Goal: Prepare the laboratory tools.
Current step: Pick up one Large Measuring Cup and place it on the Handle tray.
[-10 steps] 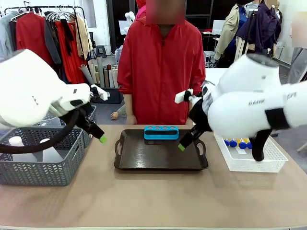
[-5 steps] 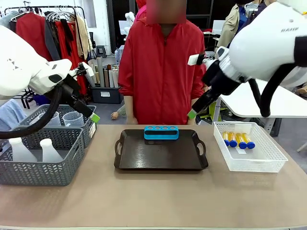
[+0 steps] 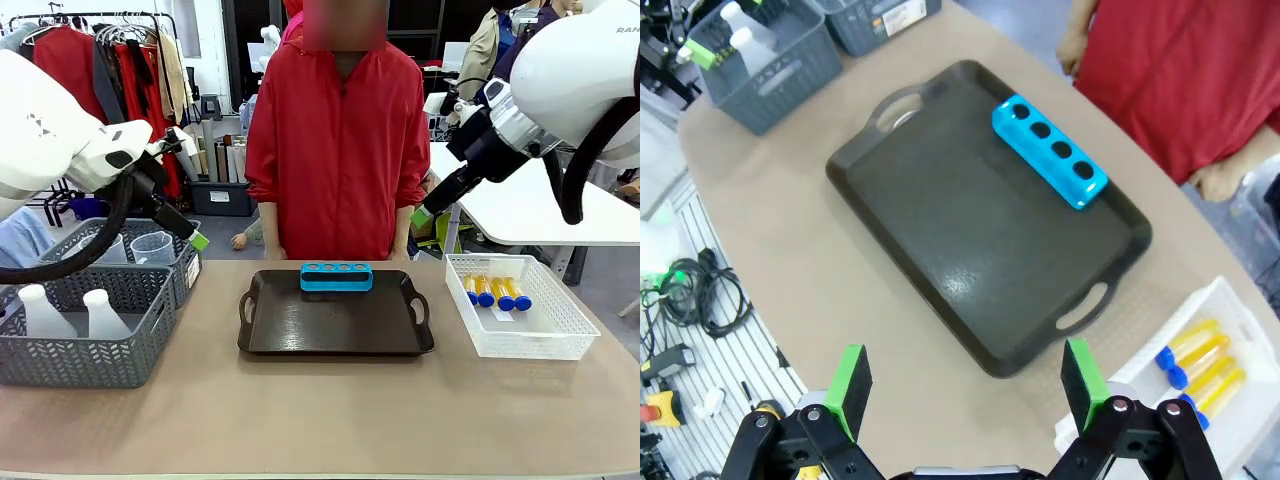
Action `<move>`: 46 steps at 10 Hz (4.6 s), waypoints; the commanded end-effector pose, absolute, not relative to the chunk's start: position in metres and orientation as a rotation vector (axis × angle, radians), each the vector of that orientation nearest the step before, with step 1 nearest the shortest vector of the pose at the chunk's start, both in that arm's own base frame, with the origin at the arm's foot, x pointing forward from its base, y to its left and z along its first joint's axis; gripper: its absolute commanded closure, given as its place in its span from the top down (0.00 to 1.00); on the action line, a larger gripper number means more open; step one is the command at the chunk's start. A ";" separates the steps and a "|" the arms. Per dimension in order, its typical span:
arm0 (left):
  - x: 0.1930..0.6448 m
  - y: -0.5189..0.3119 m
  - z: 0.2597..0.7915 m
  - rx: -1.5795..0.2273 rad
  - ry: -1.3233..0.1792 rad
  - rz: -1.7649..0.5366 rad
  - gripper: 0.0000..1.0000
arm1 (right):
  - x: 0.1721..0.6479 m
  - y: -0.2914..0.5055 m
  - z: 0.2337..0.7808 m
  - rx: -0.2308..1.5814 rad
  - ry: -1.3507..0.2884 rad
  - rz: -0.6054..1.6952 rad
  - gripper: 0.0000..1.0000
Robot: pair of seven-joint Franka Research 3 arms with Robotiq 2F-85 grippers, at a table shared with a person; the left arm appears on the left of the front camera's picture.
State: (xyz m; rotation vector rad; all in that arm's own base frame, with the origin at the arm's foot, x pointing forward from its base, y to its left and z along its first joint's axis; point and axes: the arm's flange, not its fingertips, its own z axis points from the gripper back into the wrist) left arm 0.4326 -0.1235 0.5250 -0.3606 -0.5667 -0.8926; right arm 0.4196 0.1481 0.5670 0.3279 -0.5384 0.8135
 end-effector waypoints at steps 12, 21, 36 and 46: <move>0.465 -0.120 0.632 -0.288 -0.774 -1.044 1.00 | 0.421 0.093 0.661 0.456 -0.716 0.940 1.00; 0.426 -0.116 0.672 -0.253 -0.808 -1.058 1.00 | 0.446 0.067 0.678 0.421 -0.697 0.983 1.00; 0.434 -0.113 0.674 -0.259 -0.817 -1.045 1.00 | 0.441 0.071 0.675 0.400 -0.681 0.953 1.00; 0.486 -0.051 0.668 0.157 -0.377 -0.750 1.00 | 0.441 0.071 0.675 0.400 -0.681 0.953 1.00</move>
